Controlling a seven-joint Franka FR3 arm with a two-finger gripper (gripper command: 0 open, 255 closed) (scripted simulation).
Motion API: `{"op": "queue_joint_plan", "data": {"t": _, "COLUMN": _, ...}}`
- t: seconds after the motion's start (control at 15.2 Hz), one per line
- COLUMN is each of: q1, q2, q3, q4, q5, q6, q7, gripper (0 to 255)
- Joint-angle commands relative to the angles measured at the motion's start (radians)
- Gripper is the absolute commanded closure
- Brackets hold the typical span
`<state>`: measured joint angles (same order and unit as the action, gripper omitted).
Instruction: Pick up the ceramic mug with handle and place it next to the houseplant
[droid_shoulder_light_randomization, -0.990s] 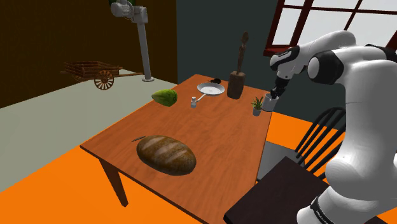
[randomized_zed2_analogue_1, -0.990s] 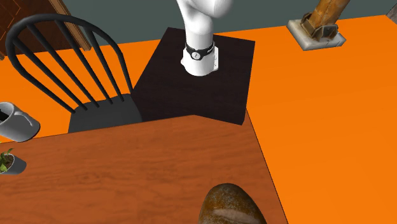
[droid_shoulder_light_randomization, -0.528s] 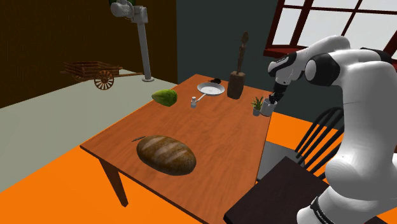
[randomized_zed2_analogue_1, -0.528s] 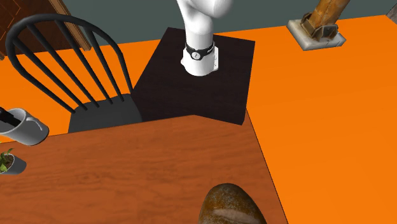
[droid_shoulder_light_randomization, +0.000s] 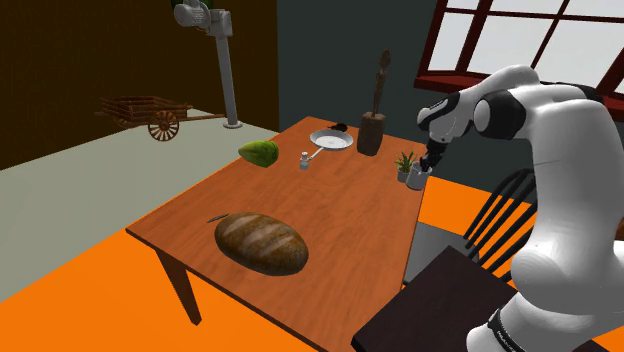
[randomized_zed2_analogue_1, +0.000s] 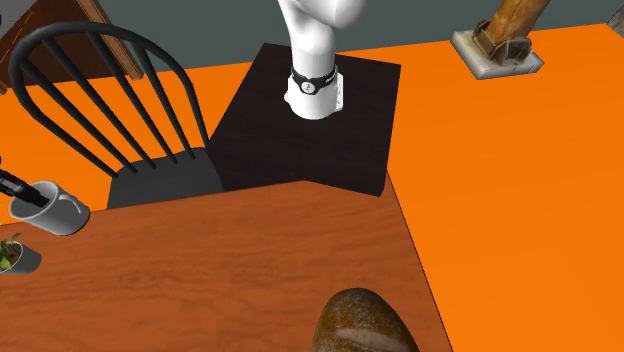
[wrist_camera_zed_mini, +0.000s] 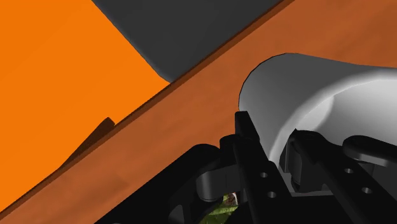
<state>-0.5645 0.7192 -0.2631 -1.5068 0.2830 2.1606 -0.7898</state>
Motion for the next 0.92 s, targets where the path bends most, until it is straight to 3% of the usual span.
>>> {"op": "queue_joint_plan", "data": {"t": 0.0, "q1": -0.003, "q2": 0.015, "q3": 0.003, "q4": -0.002, "q5": 0.005, "q6": 0.018, "q7": -0.004, "gripper": 255}}
{"op": "queue_joint_plan", "data": {"t": 0.46, "q1": -0.012, "q2": 0.081, "q3": 0.018, "q4": 0.001, "q5": 0.022, "q6": 0.080, "q7": -0.017, "gripper": 255}}
{"op": "queue_joint_plan", "data": {"t": 0.86, "q1": -0.012, "q2": 0.081, "q3": 0.018, "q4": 0.001, "q5": 0.022, "q6": 0.080, "q7": -0.017, "gripper": 255}}
